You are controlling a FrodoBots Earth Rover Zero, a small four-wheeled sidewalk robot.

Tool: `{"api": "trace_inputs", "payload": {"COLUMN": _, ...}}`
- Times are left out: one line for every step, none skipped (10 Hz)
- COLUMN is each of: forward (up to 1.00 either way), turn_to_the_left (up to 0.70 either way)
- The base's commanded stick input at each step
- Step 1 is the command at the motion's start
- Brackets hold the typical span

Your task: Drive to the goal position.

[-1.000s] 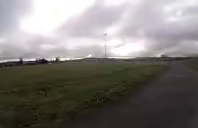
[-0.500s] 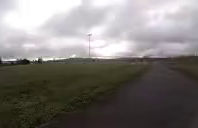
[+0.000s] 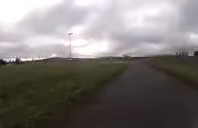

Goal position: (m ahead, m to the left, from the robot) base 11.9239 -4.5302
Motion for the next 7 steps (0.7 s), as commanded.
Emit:
{"api": "trace_inputs", "payload": {"forward": 0.0, "turn_to_the_left": 0.0}}
{"api": "trace_inputs", "payload": {"forward": 0.0, "turn_to_the_left": 0.0}}
{"api": "trace_inputs", "payload": {"forward": 0.0, "turn_to_the_left": 0.0}}
{"api": "trace_inputs", "payload": {"forward": 0.26, "turn_to_the_left": 0.0}}
{"api": "trace_inputs", "payload": {"forward": 0.89, "turn_to_the_left": 0.0}}
{"api": "trace_inputs", "payload": {"forward": 1.0, "turn_to_the_left": -0.05}}
{"api": "trace_inputs", "payload": {"forward": 1.0, "turn_to_the_left": -0.17}}
